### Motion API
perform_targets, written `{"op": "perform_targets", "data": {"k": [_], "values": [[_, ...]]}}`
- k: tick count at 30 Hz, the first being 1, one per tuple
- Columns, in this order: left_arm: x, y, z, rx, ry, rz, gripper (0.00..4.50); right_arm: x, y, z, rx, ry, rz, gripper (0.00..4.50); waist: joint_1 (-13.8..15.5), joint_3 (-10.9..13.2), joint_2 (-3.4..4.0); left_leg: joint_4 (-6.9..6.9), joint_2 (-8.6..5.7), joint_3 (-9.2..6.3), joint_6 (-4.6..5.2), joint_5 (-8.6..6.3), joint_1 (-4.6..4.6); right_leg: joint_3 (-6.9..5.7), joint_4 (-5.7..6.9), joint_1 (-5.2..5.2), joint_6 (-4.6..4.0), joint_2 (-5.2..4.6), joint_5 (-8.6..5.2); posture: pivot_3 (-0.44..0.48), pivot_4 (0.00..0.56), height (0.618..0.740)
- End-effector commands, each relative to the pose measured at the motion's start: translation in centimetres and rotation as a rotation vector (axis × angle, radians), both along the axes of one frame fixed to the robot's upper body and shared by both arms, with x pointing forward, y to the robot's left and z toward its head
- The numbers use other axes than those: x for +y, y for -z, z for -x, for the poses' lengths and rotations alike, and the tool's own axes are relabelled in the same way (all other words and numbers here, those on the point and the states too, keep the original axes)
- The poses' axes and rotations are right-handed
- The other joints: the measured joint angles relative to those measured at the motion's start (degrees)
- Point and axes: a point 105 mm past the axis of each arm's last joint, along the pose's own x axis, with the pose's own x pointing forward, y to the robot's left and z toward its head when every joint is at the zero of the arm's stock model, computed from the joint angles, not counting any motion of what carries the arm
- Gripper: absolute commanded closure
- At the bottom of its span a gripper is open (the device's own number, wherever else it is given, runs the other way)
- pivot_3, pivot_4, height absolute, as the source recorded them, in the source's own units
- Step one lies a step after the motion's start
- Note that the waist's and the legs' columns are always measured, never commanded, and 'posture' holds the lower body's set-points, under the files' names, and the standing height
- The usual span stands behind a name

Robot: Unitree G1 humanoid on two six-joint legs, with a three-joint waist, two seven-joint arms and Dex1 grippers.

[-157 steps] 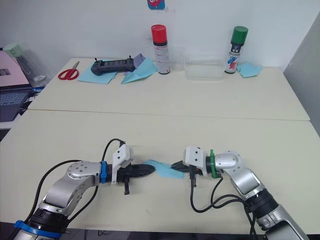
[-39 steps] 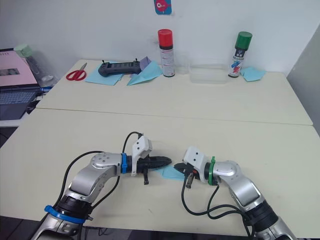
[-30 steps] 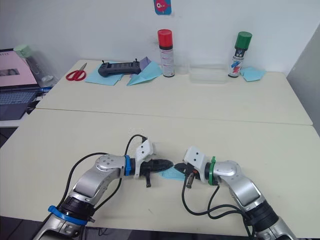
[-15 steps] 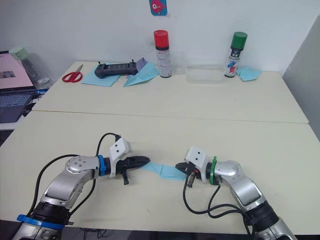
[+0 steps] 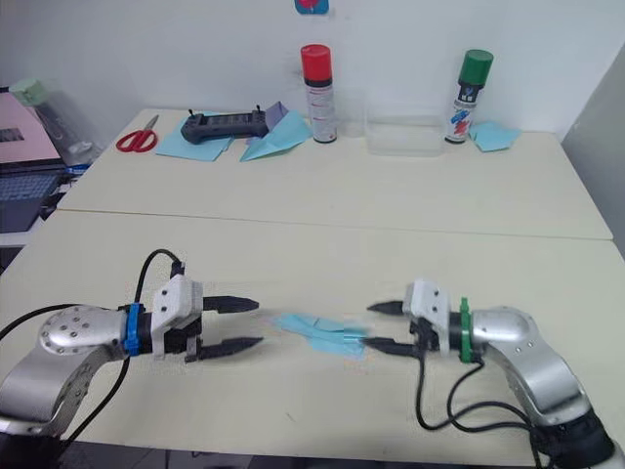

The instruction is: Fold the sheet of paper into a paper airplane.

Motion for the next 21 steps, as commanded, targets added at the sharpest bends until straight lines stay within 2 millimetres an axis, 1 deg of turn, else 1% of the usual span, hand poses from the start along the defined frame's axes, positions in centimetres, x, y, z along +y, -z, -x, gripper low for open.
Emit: {"op": "perform_targets", "data": {"k": [1, 3, 7, 12, 17, 21], "values": [[-0.9, -1.5, 0.7, -0.123, 0.048, 0.008, 0.12, 0.5, -0.1, 0.8, -0.075, -0.052, 0.006, 2.86, -0.01, 0.00, 0.00, 0.00, 0.00, 0.00, 0.00, 0.00, 0.03, 0.01, 0.03, 0.01, 0.00, 0.00, 0.00, 0.000, 0.150, 0.740], [-1.0, -1.3, 0.9, -0.137, 0.051, 0.012, 0.12, 0.9, 0.7, 0.7, -0.119, -0.053, 0.033, 3.56, -0.11, 0.00, 0.00, 0.06, 0.00, 0.02, 0.00, 0.02, 0.13, 0.03, 0.06, 0.07, -0.02, 0.01, 0.05, 0.000, 0.150, 0.740], [-1.1, -0.7, 1.6, -0.128, 0.061, 0.009, 0.12, 1.9, 1.9, -0.4, -0.185, -0.010, 0.058, 3.56, -0.39, 0.00, -0.01, 0.09, 0.01, 0.13, 0.00, 0.02, 0.15, 0.10, 0.06, 0.07, 0.01, 0.00, 0.09, 0.000, 0.150, 0.740], [-1.4, -0.9, 1.5, -0.133, 0.056, 0.025, 0.12, 3.2, 2.1, -1.2, -0.242, 0.002, 0.050, 3.56, -0.29, 0.00, -0.01, 0.09, 0.00, 0.11, -0.01, 0.02, 0.09, 0.06, 0.05, 0.02, 0.01, 0.00, 0.09, 0.000, 0.150, 0.740], [-1.7, -1.0, 1.2, -0.135, 0.050, 0.036, 0.12, 3.7, 2.5, -2.1, -0.297, 0.001, 0.085, 3.56, -0.28, 0.00, -0.01, 0.09, 0.00, 0.10, -0.01, 0.02, 0.10, 0.06, 0.05, 0.04, 0.01, 0.00, 0.09, 0.000, 0.150, 0.740], [-1.7, -0.8, 1.2, -0.128, 0.041, 0.039, 0.12, 4.2, 2.8, -2.6, -0.314, -0.011, 0.096, 3.56, -0.28, 0.00, -0.01, 0.09, 0.01, 0.10, -0.01, 0.02, 0.11, 0.05, 0.08, 0.04, 0.01, 0.01, 0.09, 0.000, 0.150, 0.740]]}}
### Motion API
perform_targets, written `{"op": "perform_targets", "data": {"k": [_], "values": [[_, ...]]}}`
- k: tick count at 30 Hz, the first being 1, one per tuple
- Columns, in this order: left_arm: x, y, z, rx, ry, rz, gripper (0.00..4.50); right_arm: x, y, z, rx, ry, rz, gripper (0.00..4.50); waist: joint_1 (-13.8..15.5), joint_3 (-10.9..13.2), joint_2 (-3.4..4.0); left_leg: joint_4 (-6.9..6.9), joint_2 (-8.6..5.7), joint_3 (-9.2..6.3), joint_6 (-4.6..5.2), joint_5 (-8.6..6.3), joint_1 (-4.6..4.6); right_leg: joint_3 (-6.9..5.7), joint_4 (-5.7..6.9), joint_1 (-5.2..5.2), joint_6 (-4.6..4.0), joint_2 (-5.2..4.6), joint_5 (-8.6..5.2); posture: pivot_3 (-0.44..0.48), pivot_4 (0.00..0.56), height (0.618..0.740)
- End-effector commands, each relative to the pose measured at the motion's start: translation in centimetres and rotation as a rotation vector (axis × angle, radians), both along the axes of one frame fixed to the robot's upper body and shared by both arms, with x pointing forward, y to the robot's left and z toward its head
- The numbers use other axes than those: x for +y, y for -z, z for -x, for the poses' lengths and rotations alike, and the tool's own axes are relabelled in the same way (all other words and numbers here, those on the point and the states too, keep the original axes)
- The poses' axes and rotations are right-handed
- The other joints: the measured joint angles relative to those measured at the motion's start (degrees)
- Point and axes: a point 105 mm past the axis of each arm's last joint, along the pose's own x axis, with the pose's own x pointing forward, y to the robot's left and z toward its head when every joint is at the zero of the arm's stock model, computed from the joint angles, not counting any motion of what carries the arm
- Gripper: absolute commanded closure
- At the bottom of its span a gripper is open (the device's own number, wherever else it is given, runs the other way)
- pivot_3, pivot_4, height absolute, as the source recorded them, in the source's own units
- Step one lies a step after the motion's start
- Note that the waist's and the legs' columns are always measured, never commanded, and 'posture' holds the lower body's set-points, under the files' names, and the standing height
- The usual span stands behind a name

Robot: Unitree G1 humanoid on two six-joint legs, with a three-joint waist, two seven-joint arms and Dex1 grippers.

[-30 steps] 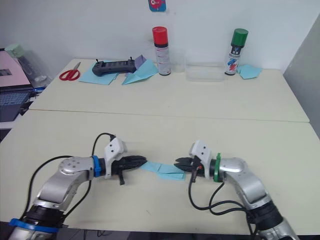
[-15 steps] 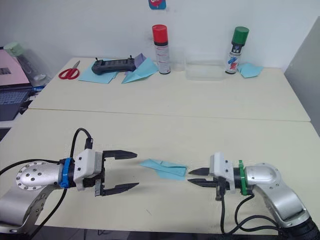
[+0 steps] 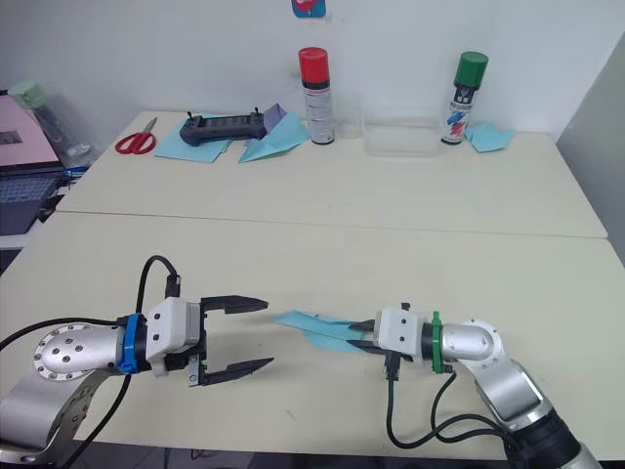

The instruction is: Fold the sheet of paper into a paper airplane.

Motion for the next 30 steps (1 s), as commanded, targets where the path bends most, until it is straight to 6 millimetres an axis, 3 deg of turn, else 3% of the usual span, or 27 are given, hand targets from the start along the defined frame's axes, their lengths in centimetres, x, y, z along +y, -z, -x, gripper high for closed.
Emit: {"op": "perform_targets", "data": {"k": [1, 16, 19, 22, 30], "values": [[-0.6, -0.6, 0.3, -0.026, 0.019, 0.012, 0.12, 0.6, -0.4, 0.0, -0.048, -0.028, 0.000, 3.56, 0.01, 0.00, 0.00, -0.01, 0.00, -0.01, 0.00, 0.00, 0.00, -0.01, 0.00, 0.00, 0.00, 0.00, 0.00, 0.000, 0.150, 0.740], [-0.9, -1.2, -0.1, -0.033, -0.019, 0.035, 0.12, -0.1, -0.2, 1.0, -0.033, -0.062, 0.003, 3.56, 0.11, 0.00, 0.00, 0.02, 0.00, -0.02, 0.00, 0.00, 0.01, -0.02, 0.03, 0.03, -0.01, 0.00, 0.01, 0.000, 0.150, 0.740], [-1.0, -1.3, -0.2, -0.034, -0.019, 0.037, 0.12, 0.0, -0.1, 0.8, -0.037, -0.054, 0.000, 3.01, 0.14, 0.00, 0.00, 0.02, -0.01, -0.03, 0.00, 0.00, 0.01, -0.02, 0.05, 0.04, -0.01, 0.00, 0.01, 0.000, 0.150, 0.740], [-1.1, -1.3, -0.3, -0.036, -0.016, 0.040, 0.12, 0.4, -0.1, 0.4, -0.074, -0.035, 0.000, 1.99, 0.17, 0.00, 0.00, 0.03, 0.00, -0.03, 0.00, 0.00, 0.01, -0.02, 0.06, 0.04, -0.01, 0.00, 0.01, 0.000, 0.150, 0.740], [-1.2, -1.5, -0.5, -0.040, -0.009, 0.044, 0.12, 1.1, 0.1, -1.2, 0.032, 0.077, -0.107, 1.99, 0.19, -0.01, -0.01, 0.06, -0.01, -0.04, 0.00, 0.00, 0.01, -0.03, 0.08, 0.05, -0.21, 0.00, 0.13, 0.000, 0.150, 0.740]]}}
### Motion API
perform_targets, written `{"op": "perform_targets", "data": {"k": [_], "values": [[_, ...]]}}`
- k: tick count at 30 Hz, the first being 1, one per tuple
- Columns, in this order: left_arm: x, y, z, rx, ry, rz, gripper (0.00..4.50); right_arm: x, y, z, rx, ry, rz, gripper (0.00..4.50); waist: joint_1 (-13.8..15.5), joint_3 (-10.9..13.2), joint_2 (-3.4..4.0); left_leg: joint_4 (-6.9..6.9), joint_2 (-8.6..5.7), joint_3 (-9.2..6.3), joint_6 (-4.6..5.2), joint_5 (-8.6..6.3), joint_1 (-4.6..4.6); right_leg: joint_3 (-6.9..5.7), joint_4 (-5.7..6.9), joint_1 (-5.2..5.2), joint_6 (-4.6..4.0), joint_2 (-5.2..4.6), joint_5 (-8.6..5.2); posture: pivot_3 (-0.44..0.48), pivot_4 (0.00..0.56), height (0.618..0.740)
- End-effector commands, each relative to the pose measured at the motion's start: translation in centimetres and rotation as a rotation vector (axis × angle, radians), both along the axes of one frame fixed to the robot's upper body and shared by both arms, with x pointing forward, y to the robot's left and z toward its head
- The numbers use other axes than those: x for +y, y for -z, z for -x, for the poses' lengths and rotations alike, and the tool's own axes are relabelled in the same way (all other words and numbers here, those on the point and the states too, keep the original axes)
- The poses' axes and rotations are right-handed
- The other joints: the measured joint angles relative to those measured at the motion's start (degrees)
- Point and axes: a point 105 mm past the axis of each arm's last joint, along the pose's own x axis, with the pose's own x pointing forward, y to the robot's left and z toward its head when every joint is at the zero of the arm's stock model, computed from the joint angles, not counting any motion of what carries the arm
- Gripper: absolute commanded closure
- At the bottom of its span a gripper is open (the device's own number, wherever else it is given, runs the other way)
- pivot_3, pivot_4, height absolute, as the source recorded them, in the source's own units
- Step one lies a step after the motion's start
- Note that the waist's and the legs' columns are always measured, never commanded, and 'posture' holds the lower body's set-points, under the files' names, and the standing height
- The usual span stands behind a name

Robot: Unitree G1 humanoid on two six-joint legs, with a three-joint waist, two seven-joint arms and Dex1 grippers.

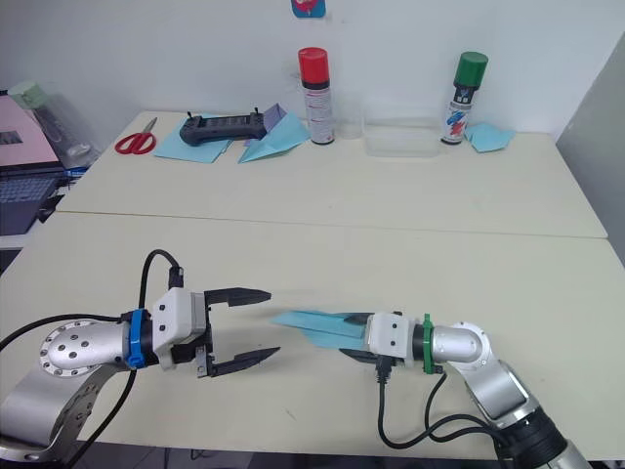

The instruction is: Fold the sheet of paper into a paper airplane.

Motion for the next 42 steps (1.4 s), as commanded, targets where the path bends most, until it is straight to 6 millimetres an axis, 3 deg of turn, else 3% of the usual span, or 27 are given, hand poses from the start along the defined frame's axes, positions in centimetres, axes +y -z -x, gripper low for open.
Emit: {"op": "perform_targets", "data": {"k": [1, 10, 15, 22, 27, 34, 39, 42], "values": [[-0.5, -0.8, 0.2, -0.032, 0.023, 0.014, 0.12, 0.4, -1.1, -1.5, 0.058, 0.086, -0.107, 1.99, -0.03, 0.00, 0.00, 0.02, 0.01, -0.01, 0.00, 0.00, 0.01, 0.00, 0.03, 0.00, 0.00, 0.02, 0.00, 0.000, 0.150, 0.740], [-0.4, -0.9, 0.1, -0.026, 0.030, 0.012, 0.12, 0.1, -0.4, -3.5, 0.135, 0.155, -0.125, 1.99, -0.15, 0.00, 0.00, 0.06, 0.00, -0.02, 0.00, 0.00, 0.02, -0.01, 0.12, 0.00, -0.01, 0.02, 0.01, 0.000, 0.150, 0.740], [0.4, -1.9, -0.8, 0.027, -0.049, 0.084, 0.12, 0.6, -0.3, -4.4, 0.121, 0.153, -0.110, 1.99, -0.27, 0.00, 0.00, 0.07, 0.00, -0.02, 0.00, 0.00, 0.03, -0.01, 0.23, -0.02, -0.01, 0.02, 0.01, 0.000, 0.150, 0.740], [1.4, -2.3, -0.6, 0.110, -0.061, 0.091, 0.12, 0.8, 0.1, -3.9, 0.135, 0.060, -0.051, 4.43, -0.30, 0.00, 0.00, 0.14, 0.00, -0.04, 0.00, 0.00, 0.06, -0.01, 0.41, -0.05, -0.01, 0.04, 0.00, 0.000, 0.150, 0.740], [2.3, -2.9, -0.8, 0.172, -0.080, 0.098, 0.06, 0.4, 0.0, -3.5, 0.139, 0.046, -0.047, 4.49, -0.29, 0.00, 0.00, 0.14, 0.00, -0.05, 0.00, 0.00, 0.07, -0.03, 0.45, -0.05, -0.01, 0.04, 0.00, 0.000, 0.150, 0.740], [0.3, -5.8, -1.2, 0.161, -0.004, 0.148, 0.06, -4.3, -2.7, -2.5, 0.192, 0.340, -0.198, 4.49, 0.53, 0.00, -0.01, 0.19, -0.05, -0.09, -0.01, 0.00, 0.01, -0.04, 0.48, -0.05, 0.01, 0.02, -0.02, 0.000, 0.150, 0.740], [-3.0, -7.4, -1.4, 0.096, 0.151, 0.051, 0.06, -9.5, -4.2, -0.7, 0.192, 0.761, -0.323, 4.49, 1.21, -0.02, -0.02, 0.19, -0.04, -0.21, -0.01, 0.01, 0.00, -0.15, 0.56, -0.06, 0.18, 0.08, -0.14, 0.000, 0.150, 0.740], [-4.7, -7.7, -1.3, 0.073, 0.235, 0.049, 0.06, -12.4, -3.9, 0.2, 0.158, 1.019, -0.324, 4.49, 0.61, -0.06, 0.06, 0.19, -0.03, -0.06, -0.02, 0.01, 0.09, 0.03, 0.57, -0.06, 0.19, 0.08, -0.15, 0.000, 0.150, 0.740]]}}
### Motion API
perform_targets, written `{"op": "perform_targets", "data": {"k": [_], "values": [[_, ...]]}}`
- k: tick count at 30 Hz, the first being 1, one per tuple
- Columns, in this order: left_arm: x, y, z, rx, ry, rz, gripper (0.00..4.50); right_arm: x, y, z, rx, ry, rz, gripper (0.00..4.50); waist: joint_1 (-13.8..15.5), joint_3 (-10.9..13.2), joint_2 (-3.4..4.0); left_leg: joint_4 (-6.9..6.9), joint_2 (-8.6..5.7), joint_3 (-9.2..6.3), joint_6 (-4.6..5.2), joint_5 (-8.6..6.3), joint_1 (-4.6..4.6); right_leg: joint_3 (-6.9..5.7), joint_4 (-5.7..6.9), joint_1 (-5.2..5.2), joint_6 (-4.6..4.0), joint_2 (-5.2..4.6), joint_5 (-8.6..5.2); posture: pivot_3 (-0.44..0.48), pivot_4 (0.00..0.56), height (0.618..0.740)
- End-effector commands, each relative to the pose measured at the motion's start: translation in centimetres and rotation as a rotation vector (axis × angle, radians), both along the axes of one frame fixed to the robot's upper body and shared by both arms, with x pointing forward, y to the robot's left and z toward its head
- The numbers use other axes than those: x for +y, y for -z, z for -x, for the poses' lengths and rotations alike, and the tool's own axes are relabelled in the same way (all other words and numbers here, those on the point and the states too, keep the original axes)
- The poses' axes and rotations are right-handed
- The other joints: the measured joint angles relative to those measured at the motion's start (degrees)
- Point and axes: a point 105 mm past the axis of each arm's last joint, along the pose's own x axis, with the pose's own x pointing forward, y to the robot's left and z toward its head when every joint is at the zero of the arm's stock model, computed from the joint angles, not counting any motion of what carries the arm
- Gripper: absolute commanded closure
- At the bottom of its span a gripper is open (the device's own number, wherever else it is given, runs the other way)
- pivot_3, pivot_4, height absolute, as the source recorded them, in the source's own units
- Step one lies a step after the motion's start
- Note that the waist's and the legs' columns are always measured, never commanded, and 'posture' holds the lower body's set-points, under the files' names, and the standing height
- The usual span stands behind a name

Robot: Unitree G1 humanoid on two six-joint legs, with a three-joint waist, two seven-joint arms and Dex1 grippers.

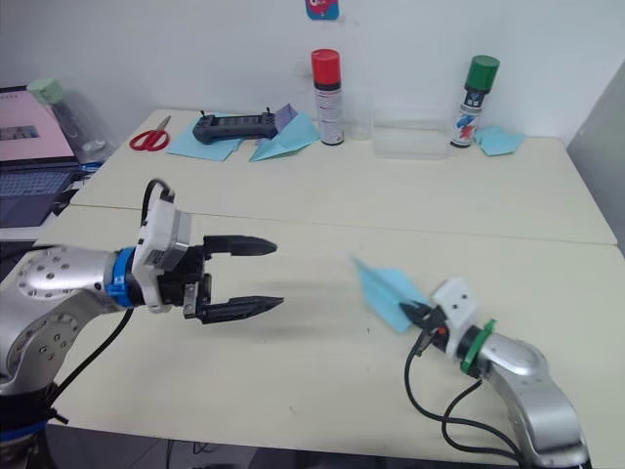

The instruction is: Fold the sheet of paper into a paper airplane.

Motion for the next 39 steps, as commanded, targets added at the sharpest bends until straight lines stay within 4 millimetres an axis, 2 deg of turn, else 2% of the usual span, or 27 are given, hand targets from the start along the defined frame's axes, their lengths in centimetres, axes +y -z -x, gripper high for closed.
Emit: {"op": "perform_targets", "data": {"k": [1, 4, 6, 8, 13, 15, 18, 21, 24, 27, 31, 33, 35, 37, 39], "values": [[-2.0, -0.3, 0.6, -0.035, 0.100, 0.001, 0.06, -2.8, -0.8, 1.1, -0.025, 0.257, 0.040, 4.49, -0.22, 0.00, 0.00, 0.00, 0.00, 0.00, 0.00, 0.00, 0.01, 0.00, 0.02, 0.00, 0.00, 0.00, 0.00, 0.000, 0.150, 0.740], [-3.2, -0.6, 0.2, -0.035, 0.136, 0.029, 0.06, -3.3, 0.4, 2.4, 0.019, 0.372, 0.021, 4.49, -0.39, -0.01, 0.00, 0.01, 0.02, 0.00, 0.00, 0.01, 0.00, 0.02, 0.04, -0.03, -0.01, 0.05, -0.01, 0.000, 0.150, 0.740], [-3.6, -0.4, 0.0, -0.028, 0.166, 0.029, 0.06, -2.6, 1.3, 3.1, 0.052, 0.403, -0.010, 4.49, -0.60, -0.01, 0.01, 0.02, 0.04, -0.02, 0.00, 0.01, 0.00, 0.00, 0.09, -0.04, -0.05, 0.09, -0.04, 0.000, 0.150, 0.740], [-3.6, -0.1, 0.1, -0.019, 0.186, 0.021, 0.06, -2.1, 1.6, 3.4, 0.061, 0.420, -0.032, 4.49, -1.01, -0.01, 0.02, 0.02, 0.05, -0.01, 0.00, 0.01, 0.01, 0.03, 0.11, -0.06, -0.06, 0.10, -0.05, 0.000, 0.150, 0.740], [-3.4, 0.0, -0.6, -0.024, 0.187, 0.009, 0.06, -2.5, 2.3, 3.6, 0.098, 0.486, -0.078, 4.49, -1.07, -0.02, 0.01, 0.02, 0.06, 0.01, 0.00, 0.01, 0.01, 0.05, 0.14, -0.08, -0.07, 0.09, -0.06, 0.000, 0.150, 0.740], [-3.3, 0.1, -0.6, -0.025, 0.188, 0.006, 0.00, -2.3, 2.3, 3.6, 0.101, 0.486, -0.099, 4.11, -1.05, -0.01, 0.01, 0.02, 0.05, 0.01, 0.00, 0.01, -0.01, 0.06, 0.13, -0.08, -0.08, 0.09, -0.06, 0.000, 0.150, 0.740], [-3.2, 0.3, -0.5, -0.024, 0.186, -0.006, 0.00, -1.1, 1.0, 3.0, 0.069, 0.399, -0.178, 3.24, -1.12, -0.01, 0.01, 0.02, 0.05, 0.01, 0.00, 0.01, -0.02, 0.05, 0.13, -0.09, -0.09, 0.08, -0.08, 0.000, 0.150, 0.740], [-3.2, 0.2, -0.5, -0.006, 0.176, 0.013, 0.00, -0.3, -0.7, 2.5, 0.032, 0.289, -0.197, 2.04, -1.14, -0.01, 0.02, 0.02, 0.06, 0.02, 0.00, 0.01, -0.01, 0.06, 0.16, -0.10, -0.10, 0.09, -0.08, 0.000, 0.150, 0.740], [-2.5, 0.7, -1.0, 0.009, 0.135, -0.002, 0.00, -0.9, -1.9, 2.1, 0.013, 0.198, -0.160, 1.00, -1.08, -0.01, 0.01, 0.03, 0.05, 0.01, 0.00, 0.01, -0.02, 0.04, 0.15, -0.07, -0.09, 0.09, -0.08, 0.000, 0.150, 0.740], [-0.8, 1.4, -2.2, 0.021, 0.025, -0.023, 0.00, -2.3, -4.3, 1.4, -0.033, 0.106, -0.116, 0.02, -1.07, -0.01, 0.02, 0.05, 0.03, 0.02, 0.01, 0.01, -0.04, 0.06, 0.14, -0.07, -0.08, 0.07, -0.09, 0.000, 0.150, 0.740], [3.3, 1.8, -3.3, 0.060, -0.147, -0.035, 0.00, -5.5, -7.8, 1.0, -0.050, -0.105, -0.004, 0.02, -1.24, 0.03, 0.04, 0.05, 0.05, 0.03, 0.02, 0.01, 0.00, 0.07, 0.15, -0.07, -0.08, 0.10, -0.08, 0.000, 0.150, 0.740], [6.7, 1.7, -4.3, 0.057, -0.298, -0.054, 0.00, -8.4, -8.4, 1.7, 0.011, -0.208, 0.170, 0.02, -1.06, 0.09, 0.07, 0.05, 0.04, 0.04, 0.03, 0.01, 0.00, 0.05, 0.13, -0.06, -0.10, 0.10, -0.10, 0.000, 0.150, 0.740], [9.5, 1.4, -5.0, 0.054, -0.414, -0.067, 0.00, -11.4, -8.5, 1.9, 0.077, -0.218, 0.299, 0.02, -0.95, 0.13, 0.02, -0.01, 0.04, 0.04, 0.04, 0.00, 0.00, -0.01, 0.06, -0.07, -0.13, 0.08, -0.14, 0.000, 0.150, 0.740], [12.8, 0.7, -5.4, 0.036, -0.539, -0.064, 0.00, -14.3, -9.4, 1.8, 0.120, -0.169, 0.321, 0.02, -0.89, 0.13, 0.01, -0.02, 0.04, 0.02, 0.04, 0.00, 0.00, -0.05, 0.01, -0.05, -0.15, 0.08, -0.15, 0.000, 0.150, 0.740], [15.5, 0.6, -5.1, -0.002, -0.619, -0.116, 0.00, -15.7, -10.5, 1.8, 0.129, -0.154, 0.317, 0.02, -1.01, 0.15, 0.01, -0.02, 0.03, 0.05, 0.04, 0.00, -0.05, -0.02, -0.04, -0.06, -0.14, 0.03, -0.15, 0.000, 0.150, 0.740]]}}
